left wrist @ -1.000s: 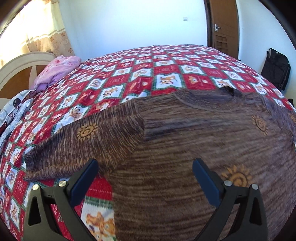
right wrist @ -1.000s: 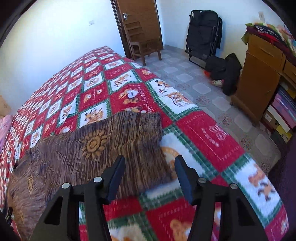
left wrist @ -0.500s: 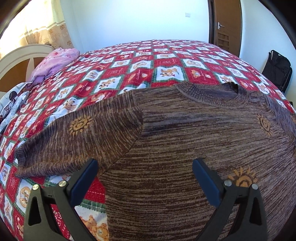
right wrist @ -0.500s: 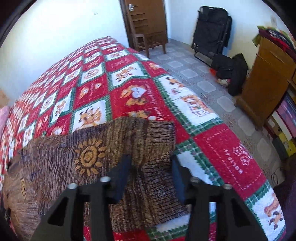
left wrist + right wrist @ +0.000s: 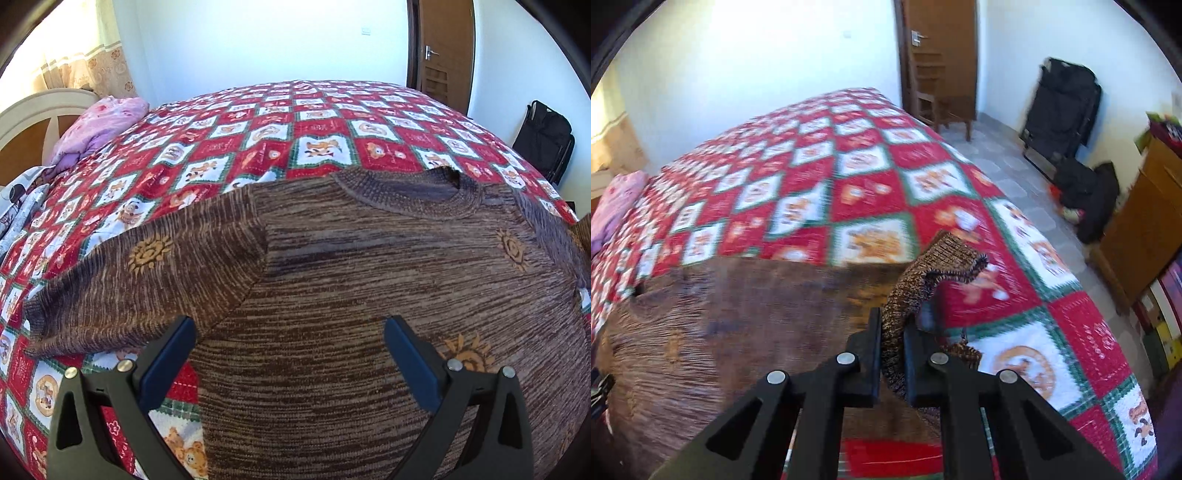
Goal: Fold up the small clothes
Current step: 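Fold the gripped sleeve across the sweater body with the right tool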
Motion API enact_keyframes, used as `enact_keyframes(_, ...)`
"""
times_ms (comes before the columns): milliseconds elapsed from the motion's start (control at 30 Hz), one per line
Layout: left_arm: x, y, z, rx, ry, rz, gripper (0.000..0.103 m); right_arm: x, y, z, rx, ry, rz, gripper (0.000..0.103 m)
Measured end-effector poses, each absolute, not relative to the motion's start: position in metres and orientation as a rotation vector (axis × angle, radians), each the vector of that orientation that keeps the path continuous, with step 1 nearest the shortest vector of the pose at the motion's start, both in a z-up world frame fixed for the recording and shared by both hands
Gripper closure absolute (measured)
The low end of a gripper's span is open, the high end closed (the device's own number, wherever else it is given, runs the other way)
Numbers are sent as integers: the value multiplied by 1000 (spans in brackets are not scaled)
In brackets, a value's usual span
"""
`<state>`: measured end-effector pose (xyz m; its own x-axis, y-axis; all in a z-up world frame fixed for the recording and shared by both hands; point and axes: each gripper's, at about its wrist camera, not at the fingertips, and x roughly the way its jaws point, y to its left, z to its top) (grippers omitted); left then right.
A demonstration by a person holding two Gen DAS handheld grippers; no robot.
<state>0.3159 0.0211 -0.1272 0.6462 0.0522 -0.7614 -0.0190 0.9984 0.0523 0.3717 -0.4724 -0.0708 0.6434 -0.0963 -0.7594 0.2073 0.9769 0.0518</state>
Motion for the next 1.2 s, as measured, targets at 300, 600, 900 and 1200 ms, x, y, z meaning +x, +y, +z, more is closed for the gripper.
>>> enact_keyframes(300, 310, 24, -123, 5, 868, -8, 0, 382, -370, -52, 48, 833, 17, 94)
enact_keyframes(600, 306, 27, -120, -12, 851, -40, 0, 397, -278, -70, 37, 859, 159, 94)
enact_keyframes(900, 304, 33, -117, -7, 839, -21, 0, 401, -205, -102, 10, 888, 265, 94)
enact_keyframes(1200, 303, 20, -109, 49, 817, -37, 0, 386, -194, -123, 78, 968, 460, 29)
